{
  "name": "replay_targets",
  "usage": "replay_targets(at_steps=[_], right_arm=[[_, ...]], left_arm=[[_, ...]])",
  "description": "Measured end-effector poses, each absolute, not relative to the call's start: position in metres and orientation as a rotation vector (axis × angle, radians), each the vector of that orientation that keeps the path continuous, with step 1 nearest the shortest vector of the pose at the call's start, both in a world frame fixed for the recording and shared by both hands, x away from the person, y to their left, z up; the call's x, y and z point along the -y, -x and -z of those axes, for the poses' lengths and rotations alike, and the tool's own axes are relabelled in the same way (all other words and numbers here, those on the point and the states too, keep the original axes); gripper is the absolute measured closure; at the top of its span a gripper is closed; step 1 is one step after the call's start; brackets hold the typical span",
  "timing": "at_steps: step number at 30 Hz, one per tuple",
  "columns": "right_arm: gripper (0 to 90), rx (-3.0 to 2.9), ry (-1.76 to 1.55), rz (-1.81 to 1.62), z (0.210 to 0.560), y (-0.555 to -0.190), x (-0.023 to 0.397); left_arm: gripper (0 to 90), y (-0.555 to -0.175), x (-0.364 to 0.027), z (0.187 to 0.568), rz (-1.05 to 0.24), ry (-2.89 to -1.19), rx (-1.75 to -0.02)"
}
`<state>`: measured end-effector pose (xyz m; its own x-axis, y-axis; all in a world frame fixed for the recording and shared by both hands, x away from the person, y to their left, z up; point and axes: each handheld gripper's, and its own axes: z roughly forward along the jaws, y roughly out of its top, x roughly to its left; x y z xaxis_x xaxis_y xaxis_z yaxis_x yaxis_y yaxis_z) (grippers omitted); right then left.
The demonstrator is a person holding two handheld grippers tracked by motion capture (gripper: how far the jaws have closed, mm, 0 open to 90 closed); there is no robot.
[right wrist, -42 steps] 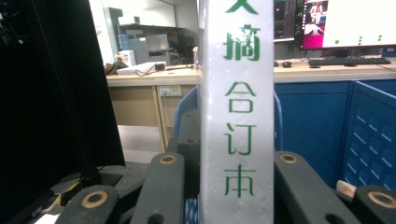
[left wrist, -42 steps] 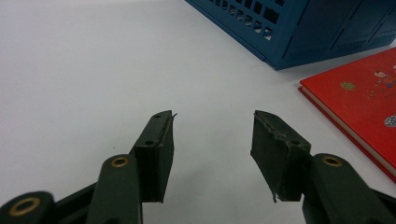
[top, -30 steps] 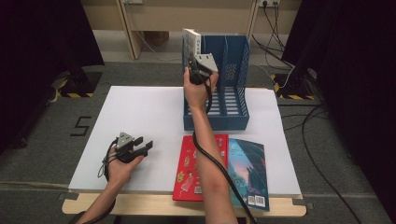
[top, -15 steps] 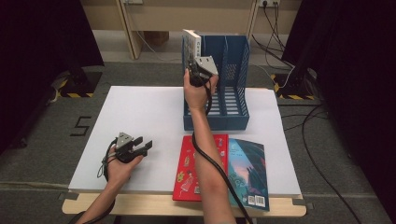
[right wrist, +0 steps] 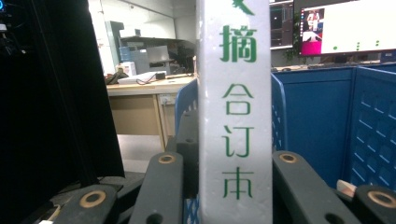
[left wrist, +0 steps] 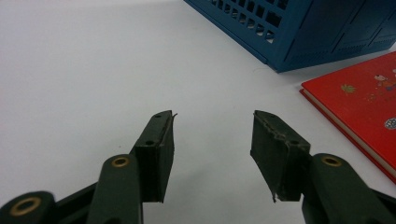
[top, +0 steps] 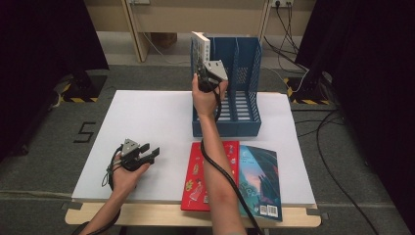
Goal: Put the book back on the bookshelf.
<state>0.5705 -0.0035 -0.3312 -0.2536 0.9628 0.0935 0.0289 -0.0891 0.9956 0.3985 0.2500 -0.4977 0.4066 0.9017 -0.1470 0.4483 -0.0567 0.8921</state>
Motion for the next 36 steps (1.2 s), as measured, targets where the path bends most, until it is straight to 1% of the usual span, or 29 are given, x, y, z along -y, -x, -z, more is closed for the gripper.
replay_targets(at_steps=[36], right_arm=[[74.0,-1.356,-1.176,-1.462,0.349,-0.574,0.001]], left_arm=[[49.0,-0.397,-0.25,0.497,-0.569,-1.675,-1.193]])
